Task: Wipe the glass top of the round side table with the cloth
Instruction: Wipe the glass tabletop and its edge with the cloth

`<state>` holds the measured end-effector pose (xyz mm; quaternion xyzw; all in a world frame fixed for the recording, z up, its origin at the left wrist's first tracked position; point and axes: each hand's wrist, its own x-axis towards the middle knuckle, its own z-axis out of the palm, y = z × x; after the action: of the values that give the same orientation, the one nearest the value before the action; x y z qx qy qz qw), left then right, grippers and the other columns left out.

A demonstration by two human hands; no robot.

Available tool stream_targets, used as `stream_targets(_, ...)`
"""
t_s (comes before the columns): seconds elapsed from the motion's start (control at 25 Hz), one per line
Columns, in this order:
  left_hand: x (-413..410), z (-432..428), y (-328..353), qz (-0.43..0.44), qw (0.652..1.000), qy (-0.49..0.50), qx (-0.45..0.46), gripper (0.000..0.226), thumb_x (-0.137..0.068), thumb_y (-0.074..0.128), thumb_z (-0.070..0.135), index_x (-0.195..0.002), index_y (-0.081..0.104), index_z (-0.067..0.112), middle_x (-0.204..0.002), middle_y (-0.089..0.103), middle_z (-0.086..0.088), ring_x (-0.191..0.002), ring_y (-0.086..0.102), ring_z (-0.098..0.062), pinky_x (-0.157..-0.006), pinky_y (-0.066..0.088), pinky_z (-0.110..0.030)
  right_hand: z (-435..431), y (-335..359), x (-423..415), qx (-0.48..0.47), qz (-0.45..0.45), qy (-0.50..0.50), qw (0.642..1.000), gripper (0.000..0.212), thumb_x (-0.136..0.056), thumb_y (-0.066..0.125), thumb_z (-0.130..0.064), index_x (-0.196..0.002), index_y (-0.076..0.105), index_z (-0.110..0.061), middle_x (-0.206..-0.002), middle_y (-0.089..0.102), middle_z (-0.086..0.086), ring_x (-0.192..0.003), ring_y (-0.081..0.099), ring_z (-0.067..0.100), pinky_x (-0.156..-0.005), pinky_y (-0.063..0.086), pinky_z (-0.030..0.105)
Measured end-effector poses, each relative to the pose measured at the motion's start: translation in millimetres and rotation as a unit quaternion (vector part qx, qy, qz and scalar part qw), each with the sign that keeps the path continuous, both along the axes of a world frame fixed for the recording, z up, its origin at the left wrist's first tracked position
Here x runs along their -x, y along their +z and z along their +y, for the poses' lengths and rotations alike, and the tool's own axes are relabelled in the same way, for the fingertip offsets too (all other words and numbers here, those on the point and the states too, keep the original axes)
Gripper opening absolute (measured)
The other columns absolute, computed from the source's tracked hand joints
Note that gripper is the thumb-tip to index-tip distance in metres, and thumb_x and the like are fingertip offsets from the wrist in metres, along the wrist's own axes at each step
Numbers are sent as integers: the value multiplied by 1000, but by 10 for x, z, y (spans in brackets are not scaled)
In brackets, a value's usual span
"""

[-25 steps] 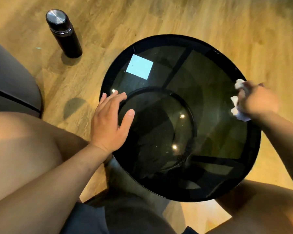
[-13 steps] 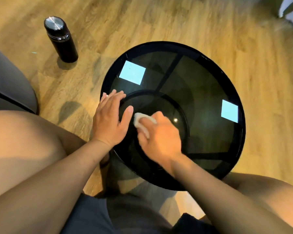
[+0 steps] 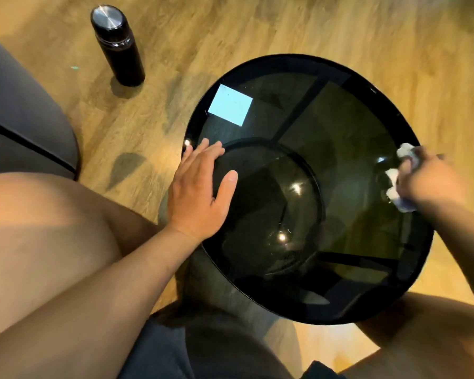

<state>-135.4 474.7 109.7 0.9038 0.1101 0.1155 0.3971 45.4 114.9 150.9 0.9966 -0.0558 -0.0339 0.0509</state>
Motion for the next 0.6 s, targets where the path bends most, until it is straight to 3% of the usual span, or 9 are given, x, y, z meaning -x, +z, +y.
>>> stream_targets(0.12,-39,9,12,-7,1000,2,-1,46,-98,36,39,-130,53,12,-141,56,-6,-141,39,-22,-123,15,-36,-159,-21,-492,18,-7,-76,997,41,-76,39,-51,-96,52,-18,-108,65,18,-104,62,40,-50,49,33)
stream_targets(0.16,-55,29,2,-10,1000,4,2,45,-98,36,38,-130,53,11,-140,57,-7,-141,40,-22,-123,15,-36,68,28,-414,19,-6,-68,997,31,-82,41,-46,-96,54,-21,-110,63,18,-105,61,41,-57,49,34)
stream_targets(0.24,-78,44,-1,-15,1000,-1,6,45,-98,37,38,-129,53,11,-138,58,-7,-140,41,-23,-123,16,-36,641,37,-76,-45,-21,-44,998,34,-92,39,-39,-114,58,-20,-115,59,23,-106,57,44,-82,48,44)
stream_targets(0.32,-72,39,18,-10,1000,-4,2,47,-98,35,40,-130,53,11,-139,58,-8,-140,40,-24,-123,16,-37,1287,124,475,-78,-49,50,994,38,-93,40,-41,-117,57,-18,-113,57,20,-101,58,43,-79,49,46)
stream_targets(0.44,-51,37,26,-10,1000,-9,-3,50,-97,34,41,-130,53,9,-140,57,-10,-141,40,-24,-122,17,-40,2074,36,1431,-126,11,228,966,28,-90,45,-42,-111,57,-28,-103,54,5,-92,56,27,-64,47,37)
stream_targets(0.6,-38,31,50,-20,1000,-19,16,52,-95,33,40,-130,53,8,-142,55,-11,-142,37,-27,-123,15,-43,2176,100,2081,-180,76,357,913,30,-91,47,-43,-114,60,-32,-101,53,-2,-88,53,17,-58,49,30)
